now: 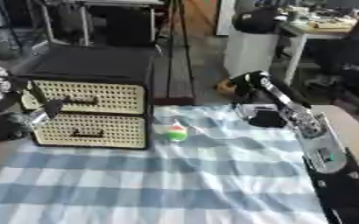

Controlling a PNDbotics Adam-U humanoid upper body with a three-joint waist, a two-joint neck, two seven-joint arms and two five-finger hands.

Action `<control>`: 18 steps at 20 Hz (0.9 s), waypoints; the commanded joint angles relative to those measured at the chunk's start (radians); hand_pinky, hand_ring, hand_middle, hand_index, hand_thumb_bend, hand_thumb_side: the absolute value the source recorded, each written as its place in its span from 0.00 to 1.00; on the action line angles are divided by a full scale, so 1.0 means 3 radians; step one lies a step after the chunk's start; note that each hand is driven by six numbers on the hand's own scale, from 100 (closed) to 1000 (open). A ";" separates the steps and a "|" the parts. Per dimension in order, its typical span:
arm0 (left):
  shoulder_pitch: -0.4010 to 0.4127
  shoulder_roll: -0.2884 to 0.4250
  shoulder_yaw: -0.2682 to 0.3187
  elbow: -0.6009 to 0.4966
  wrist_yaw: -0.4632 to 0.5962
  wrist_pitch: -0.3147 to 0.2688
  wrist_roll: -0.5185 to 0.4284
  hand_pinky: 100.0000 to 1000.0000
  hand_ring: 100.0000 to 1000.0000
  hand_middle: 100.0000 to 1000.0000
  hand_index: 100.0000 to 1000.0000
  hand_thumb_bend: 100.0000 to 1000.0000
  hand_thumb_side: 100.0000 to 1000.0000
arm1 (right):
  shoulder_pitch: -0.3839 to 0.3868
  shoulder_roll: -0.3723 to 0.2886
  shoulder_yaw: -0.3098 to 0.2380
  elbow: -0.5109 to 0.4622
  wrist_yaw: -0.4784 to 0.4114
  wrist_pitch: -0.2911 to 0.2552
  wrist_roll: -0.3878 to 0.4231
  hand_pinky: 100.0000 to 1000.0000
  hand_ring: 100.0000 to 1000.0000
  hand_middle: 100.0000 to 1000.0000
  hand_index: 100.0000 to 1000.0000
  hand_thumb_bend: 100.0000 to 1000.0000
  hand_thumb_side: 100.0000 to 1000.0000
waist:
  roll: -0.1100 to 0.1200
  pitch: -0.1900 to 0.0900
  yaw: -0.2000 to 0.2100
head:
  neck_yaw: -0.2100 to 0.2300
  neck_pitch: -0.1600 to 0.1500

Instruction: Pick up objects from table and place into drawer.

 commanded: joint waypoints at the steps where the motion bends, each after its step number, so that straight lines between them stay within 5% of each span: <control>1: -0.0185 0.0097 -0.0032 0.0247 -0.0077 -0.0047 -0.0029 0.00 0.00 0.00 0.62 0.19 1.00 | -0.0093 -0.0057 0.0004 -0.0033 -0.0023 -0.0012 0.0018 0.54 0.51 0.45 0.72 0.00 0.19 | 0.0029 -0.0021 -0.0025 | 0.0020 -0.0006; 18: -0.0766 -0.0249 -0.0096 0.1571 -0.0553 -0.0146 0.0112 0.00 0.00 0.00 0.62 0.06 1.00 | -0.0170 -0.0041 0.0033 -0.0048 -0.0054 -0.0031 0.0088 0.54 0.51 0.45 0.72 0.00 0.18 | 0.0057 0.0093 -0.0241 | 0.0111 -0.0067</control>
